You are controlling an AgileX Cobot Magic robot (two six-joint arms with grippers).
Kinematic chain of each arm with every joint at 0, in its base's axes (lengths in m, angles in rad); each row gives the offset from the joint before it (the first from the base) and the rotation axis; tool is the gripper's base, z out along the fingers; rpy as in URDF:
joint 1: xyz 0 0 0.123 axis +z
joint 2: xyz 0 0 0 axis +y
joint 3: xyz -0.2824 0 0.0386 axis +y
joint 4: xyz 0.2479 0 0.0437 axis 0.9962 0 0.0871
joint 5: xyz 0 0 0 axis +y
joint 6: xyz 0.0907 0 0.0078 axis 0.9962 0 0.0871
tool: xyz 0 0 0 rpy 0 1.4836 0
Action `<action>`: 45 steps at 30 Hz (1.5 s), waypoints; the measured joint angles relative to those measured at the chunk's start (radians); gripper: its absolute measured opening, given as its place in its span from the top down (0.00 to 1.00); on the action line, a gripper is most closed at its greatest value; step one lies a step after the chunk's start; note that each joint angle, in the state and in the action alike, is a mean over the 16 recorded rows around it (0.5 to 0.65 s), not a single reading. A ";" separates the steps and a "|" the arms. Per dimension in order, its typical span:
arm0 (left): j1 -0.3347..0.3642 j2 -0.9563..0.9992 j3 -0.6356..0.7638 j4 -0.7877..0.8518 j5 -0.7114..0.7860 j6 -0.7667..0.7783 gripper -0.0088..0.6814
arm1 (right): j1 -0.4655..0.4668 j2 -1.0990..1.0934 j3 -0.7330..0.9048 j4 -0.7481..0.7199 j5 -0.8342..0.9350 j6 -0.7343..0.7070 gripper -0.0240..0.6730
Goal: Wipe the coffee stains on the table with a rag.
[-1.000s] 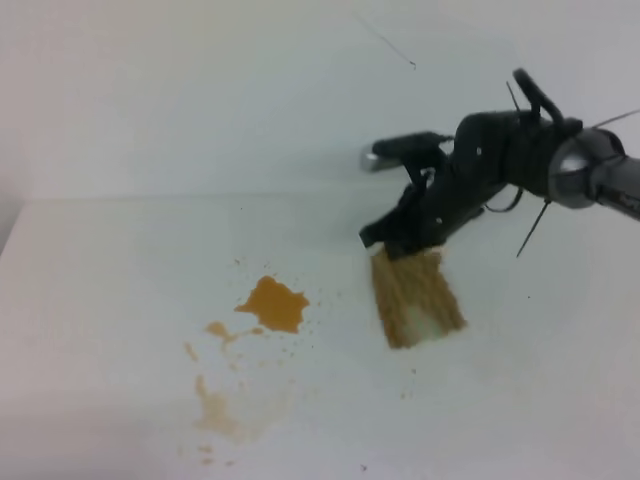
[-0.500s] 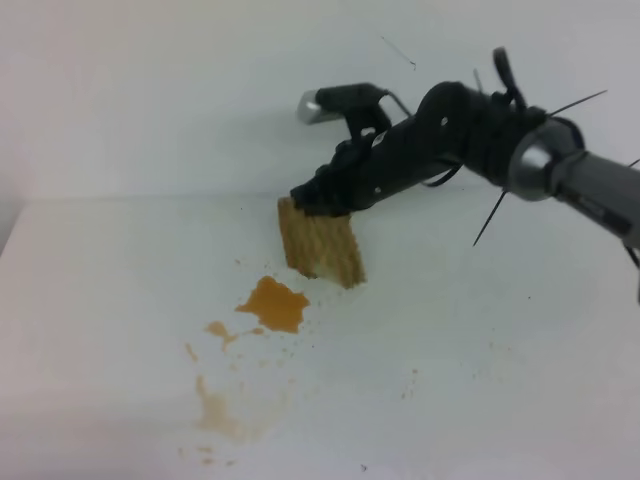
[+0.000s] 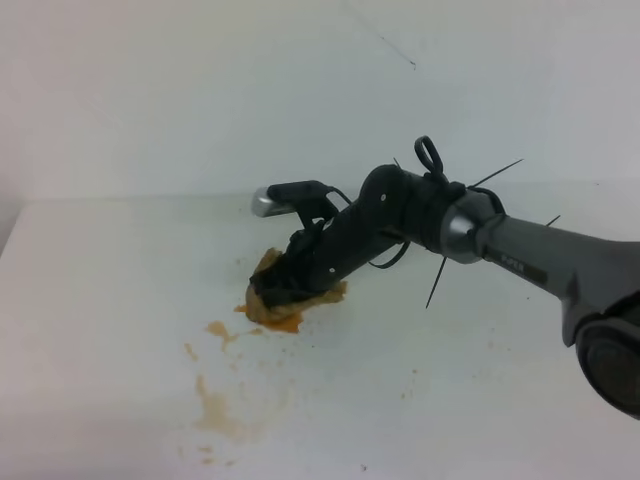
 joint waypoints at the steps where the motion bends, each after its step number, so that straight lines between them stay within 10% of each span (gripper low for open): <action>1: 0.000 0.000 0.000 0.000 0.000 0.000 0.99 | 0.004 0.003 -0.005 0.012 0.004 -0.005 0.97; 22: 0.000 0.000 0.000 0.000 0.000 0.000 0.99 | 0.057 0.046 -0.202 0.166 0.093 -0.044 0.97; 45: 0.000 -0.004 0.005 0.000 -0.004 0.000 0.99 | -0.021 0.106 -0.202 -0.190 0.159 0.197 0.97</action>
